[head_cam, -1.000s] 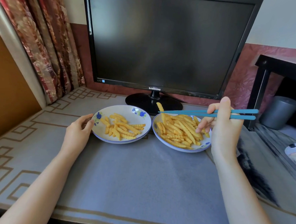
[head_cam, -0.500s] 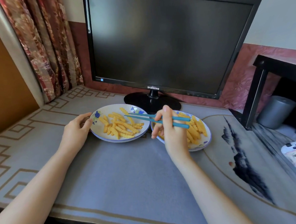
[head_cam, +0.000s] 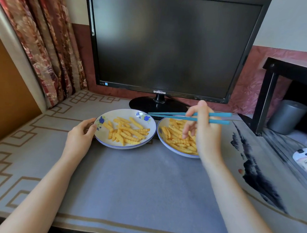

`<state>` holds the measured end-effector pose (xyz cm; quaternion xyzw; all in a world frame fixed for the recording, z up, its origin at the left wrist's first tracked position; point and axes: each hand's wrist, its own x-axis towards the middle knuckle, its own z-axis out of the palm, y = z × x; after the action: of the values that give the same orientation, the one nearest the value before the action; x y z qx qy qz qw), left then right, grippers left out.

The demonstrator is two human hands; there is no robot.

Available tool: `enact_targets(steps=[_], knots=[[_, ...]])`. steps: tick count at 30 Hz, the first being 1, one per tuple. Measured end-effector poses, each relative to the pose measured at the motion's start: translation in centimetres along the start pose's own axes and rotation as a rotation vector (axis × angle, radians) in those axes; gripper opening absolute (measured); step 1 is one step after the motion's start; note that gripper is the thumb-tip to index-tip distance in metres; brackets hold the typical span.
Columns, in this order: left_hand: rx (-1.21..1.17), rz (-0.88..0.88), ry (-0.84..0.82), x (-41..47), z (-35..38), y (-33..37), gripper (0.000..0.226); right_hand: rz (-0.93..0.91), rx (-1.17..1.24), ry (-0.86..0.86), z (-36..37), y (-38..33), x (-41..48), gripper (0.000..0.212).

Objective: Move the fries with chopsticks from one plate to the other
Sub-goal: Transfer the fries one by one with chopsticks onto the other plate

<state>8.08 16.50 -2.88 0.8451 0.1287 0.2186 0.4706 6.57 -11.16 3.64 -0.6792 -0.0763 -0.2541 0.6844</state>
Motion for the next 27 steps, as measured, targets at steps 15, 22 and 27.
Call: enact_targets(steps=[15,22,27], knots=[[-0.014,0.004,0.007,0.2,0.1,-0.2,0.031,0.071,-0.128,0.037,-4.8,-1.1,1.4,0.041],[-0.009,-0.002,0.007,0.3,0.1,-0.4,0.031,0.110,-0.136,0.027,-4.8,-1.5,1.3,0.040],[-0.007,-0.002,0.006,0.3,0.1,-0.3,0.031,0.093,-0.139,0.024,-4.6,-1.9,1.1,0.041]])
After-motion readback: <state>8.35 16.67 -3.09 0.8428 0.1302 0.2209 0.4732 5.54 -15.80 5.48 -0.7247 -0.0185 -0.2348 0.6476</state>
